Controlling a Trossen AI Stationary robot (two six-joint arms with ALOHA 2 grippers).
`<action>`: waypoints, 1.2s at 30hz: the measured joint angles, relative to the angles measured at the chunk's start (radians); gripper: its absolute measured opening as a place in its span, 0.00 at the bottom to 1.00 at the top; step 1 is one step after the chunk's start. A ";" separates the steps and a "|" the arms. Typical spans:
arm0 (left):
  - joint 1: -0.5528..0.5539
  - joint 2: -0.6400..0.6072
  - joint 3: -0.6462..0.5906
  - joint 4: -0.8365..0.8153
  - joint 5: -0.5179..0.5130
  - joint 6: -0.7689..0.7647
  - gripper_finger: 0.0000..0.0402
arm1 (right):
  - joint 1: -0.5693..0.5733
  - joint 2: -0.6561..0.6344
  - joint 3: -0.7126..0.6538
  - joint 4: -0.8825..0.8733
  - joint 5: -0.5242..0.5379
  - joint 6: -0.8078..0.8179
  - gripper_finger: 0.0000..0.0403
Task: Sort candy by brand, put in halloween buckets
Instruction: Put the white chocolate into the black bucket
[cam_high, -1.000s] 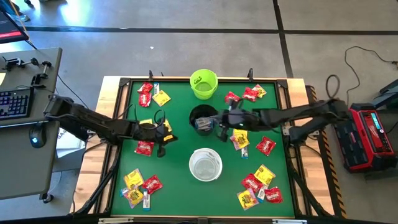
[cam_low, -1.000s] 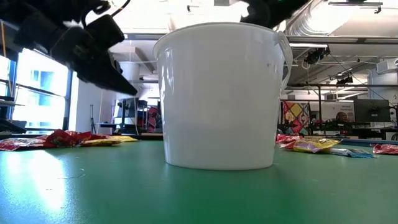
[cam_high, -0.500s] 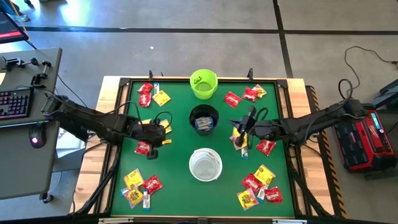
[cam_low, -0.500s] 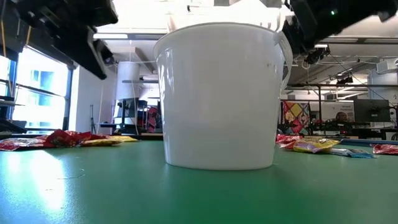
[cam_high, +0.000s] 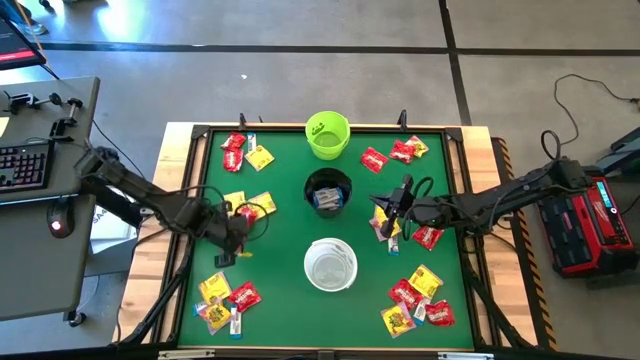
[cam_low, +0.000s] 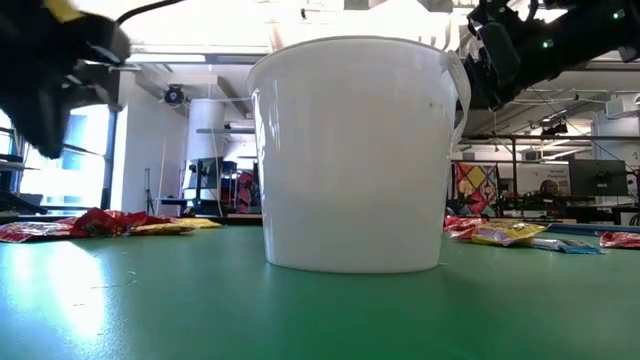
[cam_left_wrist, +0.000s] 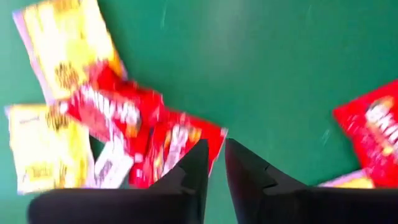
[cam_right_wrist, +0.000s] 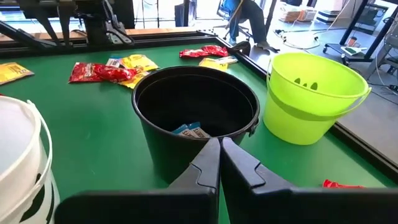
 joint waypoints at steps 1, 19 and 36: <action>-0.013 0.009 0.000 -0.024 -0.002 -0.019 0.14 | 0.000 0.000 0.000 0.001 0.000 0.000 0.00; 0.001 0.327 0.000 -0.182 -0.106 -0.078 0.31 | 0.000 0.000 0.000 0.001 0.000 0.000 0.00; 0.193 0.350 -0.052 -0.094 -0.080 0.123 0.31 | 0.000 0.000 0.000 -0.001 0.000 -0.003 0.00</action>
